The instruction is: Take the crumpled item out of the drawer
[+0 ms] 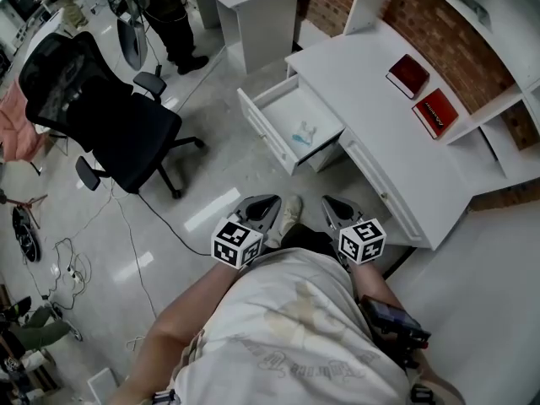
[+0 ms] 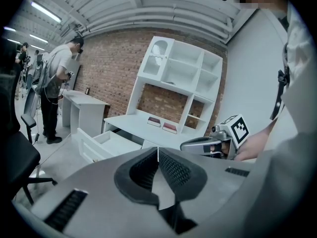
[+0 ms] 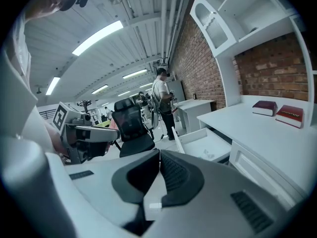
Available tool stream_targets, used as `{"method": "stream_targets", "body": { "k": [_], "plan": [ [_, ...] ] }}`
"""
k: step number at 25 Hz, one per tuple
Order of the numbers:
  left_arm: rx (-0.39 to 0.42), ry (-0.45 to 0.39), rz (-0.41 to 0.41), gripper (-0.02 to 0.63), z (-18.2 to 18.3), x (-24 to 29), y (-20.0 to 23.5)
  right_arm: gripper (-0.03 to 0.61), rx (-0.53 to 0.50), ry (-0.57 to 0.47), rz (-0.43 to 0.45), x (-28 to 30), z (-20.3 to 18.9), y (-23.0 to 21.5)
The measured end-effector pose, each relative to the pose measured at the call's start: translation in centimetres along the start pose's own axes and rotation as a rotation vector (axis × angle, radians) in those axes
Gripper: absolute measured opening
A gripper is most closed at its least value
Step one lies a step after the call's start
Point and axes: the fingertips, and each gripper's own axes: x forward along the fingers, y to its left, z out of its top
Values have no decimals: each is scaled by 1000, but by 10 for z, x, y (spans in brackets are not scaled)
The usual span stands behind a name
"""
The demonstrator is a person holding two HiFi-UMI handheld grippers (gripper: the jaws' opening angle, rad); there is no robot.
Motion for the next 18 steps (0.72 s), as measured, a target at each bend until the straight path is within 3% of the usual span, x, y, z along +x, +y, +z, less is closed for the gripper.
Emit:
{"method": "stream_targets", "body": {
  "k": [10, 18],
  "plan": [
    [-33, -9, 84, 28, 2, -2, 39, 26, -11, 23, 62, 44, 10, -7],
    [-47, 8, 94, 28, 15, 18, 74, 26, -7, 52, 73, 79, 23, -24]
  ]
}}
